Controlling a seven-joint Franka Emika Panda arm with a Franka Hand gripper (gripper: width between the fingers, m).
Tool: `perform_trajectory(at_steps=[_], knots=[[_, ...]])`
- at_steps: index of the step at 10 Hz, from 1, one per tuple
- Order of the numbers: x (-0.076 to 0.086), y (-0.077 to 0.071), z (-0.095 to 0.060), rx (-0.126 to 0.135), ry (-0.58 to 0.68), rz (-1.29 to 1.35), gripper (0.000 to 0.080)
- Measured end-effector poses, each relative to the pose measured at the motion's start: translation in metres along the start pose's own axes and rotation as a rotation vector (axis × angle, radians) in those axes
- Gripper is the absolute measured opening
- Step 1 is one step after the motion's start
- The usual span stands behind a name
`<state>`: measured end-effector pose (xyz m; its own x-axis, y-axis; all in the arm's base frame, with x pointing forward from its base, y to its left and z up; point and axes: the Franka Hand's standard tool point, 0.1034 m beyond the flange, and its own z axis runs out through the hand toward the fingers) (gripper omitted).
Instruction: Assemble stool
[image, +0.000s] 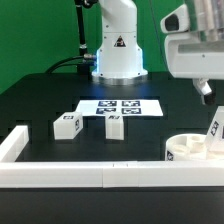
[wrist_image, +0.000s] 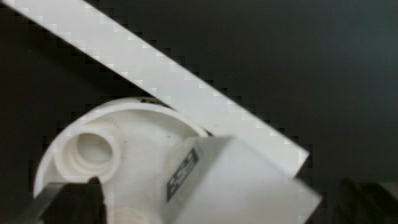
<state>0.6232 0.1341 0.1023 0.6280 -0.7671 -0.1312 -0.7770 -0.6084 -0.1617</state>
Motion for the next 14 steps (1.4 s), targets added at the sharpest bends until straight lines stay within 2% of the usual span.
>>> perform_trajectory(at_steps=[1,4,6,8,12,13,14], knots=[[0.003,-0.001,-0.002,0.023,0.026,-0.057,0.0649],[0.005,0.001,-0.001,0.01,0.035,-0.331,0.0649],[0.007,-0.004,-0.005,-0.017,0.059,-0.713,0.0649],[0.0,-0.007,-0.004,-0.054,0.065,-1.029,0.0649],[0.007,-0.002,-0.003,-0.076,0.067,-1.284,0.0649],[0.01,0.0,-0.004,-0.104,0.063,-1.453,0.0649],[0.014,0.001,-0.006,-0.144,0.057,-1.641,0.0649]])
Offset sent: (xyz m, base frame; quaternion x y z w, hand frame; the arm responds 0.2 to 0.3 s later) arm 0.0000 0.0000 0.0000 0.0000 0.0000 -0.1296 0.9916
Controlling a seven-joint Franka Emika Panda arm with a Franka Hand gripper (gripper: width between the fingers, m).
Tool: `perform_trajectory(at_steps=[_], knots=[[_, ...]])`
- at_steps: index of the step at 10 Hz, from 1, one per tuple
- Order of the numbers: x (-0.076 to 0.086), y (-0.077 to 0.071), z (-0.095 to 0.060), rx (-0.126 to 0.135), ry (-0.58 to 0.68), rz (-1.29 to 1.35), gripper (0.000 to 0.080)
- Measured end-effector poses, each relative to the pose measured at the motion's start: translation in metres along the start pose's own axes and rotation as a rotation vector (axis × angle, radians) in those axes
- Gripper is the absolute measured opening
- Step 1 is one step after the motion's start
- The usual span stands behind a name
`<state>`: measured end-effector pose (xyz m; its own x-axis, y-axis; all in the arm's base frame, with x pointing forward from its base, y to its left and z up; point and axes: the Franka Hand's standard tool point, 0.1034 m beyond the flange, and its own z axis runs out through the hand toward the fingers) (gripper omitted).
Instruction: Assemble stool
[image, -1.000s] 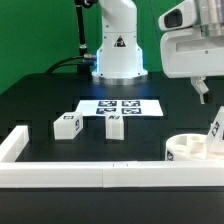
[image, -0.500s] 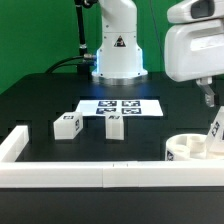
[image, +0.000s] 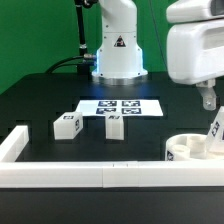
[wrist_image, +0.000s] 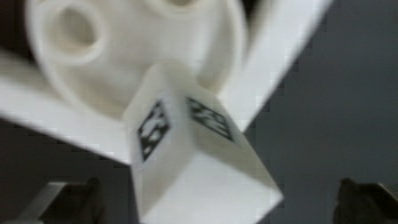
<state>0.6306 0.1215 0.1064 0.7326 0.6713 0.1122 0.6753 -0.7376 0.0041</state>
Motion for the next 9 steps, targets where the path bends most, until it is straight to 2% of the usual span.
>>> perform_trajectory(at_steps=[2,3,6,7,8,9], knots=[[0.004,-0.003,0.0,-0.052,-0.053,-0.301,0.0649],[0.003,-0.005,0.003,-0.058,-0.07,-0.408,0.0649],[0.0,0.0,0.003,-0.06,-0.081,-0.536,0.0649],[0.0,0.0,0.005,-0.051,-0.093,-0.536,0.0649],[0.004,0.002,0.01,-0.032,-0.116,-0.536,0.0649],[0.01,0.006,0.016,-0.037,-0.112,-0.536,0.0649]])
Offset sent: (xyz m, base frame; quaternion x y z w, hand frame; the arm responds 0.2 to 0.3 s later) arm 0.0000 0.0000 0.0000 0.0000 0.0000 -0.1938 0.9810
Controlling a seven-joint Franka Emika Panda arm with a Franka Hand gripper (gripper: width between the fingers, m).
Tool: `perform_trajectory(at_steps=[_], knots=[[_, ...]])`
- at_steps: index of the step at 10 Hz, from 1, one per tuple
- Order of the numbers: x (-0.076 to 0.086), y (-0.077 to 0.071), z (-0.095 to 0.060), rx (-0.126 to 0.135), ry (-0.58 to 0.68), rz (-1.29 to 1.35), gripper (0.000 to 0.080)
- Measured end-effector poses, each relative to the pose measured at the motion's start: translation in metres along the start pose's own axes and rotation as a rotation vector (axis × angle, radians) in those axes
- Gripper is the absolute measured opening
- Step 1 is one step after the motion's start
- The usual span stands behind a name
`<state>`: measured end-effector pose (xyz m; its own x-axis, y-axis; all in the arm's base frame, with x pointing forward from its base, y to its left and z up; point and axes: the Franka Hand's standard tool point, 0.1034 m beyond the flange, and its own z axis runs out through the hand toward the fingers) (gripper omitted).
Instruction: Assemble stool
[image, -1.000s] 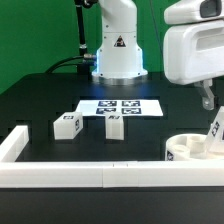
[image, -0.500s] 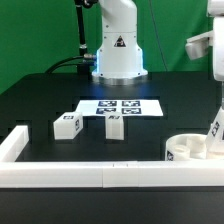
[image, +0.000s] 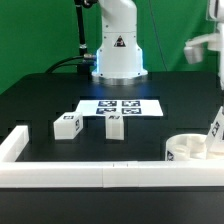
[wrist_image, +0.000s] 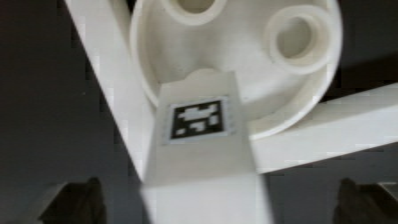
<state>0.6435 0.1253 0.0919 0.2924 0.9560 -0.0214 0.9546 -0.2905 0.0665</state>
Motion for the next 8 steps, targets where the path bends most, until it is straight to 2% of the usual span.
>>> perform_trajectory(at_steps=[3,5,7,8], knots=[[0.001,0.002,0.017,-0.017,0.013,-0.002,0.0649],[-0.006,0.004,0.019,-0.022,0.016,0.025,0.0649],[-0.006,0.003,0.019,-0.02,0.018,0.105,0.0374],[-0.006,0.003,0.02,-0.019,0.019,0.193,0.0374]])
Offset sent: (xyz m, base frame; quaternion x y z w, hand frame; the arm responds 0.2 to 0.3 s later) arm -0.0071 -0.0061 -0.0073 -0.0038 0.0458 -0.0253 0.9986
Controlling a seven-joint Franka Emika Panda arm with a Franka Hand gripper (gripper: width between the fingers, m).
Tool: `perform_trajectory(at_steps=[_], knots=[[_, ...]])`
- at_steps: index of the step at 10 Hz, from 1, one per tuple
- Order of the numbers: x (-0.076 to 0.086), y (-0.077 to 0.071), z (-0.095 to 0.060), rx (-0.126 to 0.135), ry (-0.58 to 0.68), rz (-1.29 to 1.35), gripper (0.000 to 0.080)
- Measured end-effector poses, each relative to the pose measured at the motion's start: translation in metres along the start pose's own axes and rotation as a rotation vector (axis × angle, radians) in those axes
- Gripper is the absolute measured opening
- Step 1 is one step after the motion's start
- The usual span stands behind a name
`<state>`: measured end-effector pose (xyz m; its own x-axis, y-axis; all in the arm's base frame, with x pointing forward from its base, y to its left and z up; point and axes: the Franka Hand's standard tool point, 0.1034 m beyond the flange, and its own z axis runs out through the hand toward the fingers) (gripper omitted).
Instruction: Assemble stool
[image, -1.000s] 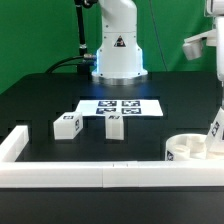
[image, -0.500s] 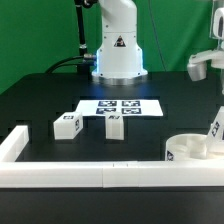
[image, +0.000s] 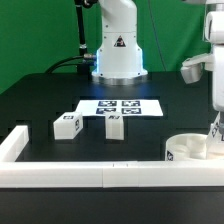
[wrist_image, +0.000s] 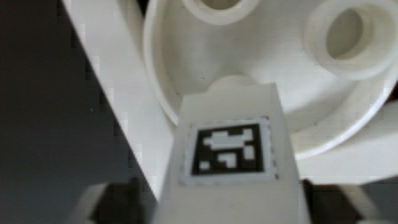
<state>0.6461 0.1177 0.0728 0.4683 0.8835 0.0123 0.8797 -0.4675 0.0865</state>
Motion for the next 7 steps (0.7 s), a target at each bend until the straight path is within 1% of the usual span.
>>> perform_trajectory(at_steps=[1,5,7], knots=[[-0.0001,0.0001,0.0,0.0,0.0,0.059,0.0337],[-0.0006,0.0005,0.0011,0.002,0.001,0.331,0.0337],[-0.0008,0.0033,0.0021,0.007,0.008,0.582,0.0337]])
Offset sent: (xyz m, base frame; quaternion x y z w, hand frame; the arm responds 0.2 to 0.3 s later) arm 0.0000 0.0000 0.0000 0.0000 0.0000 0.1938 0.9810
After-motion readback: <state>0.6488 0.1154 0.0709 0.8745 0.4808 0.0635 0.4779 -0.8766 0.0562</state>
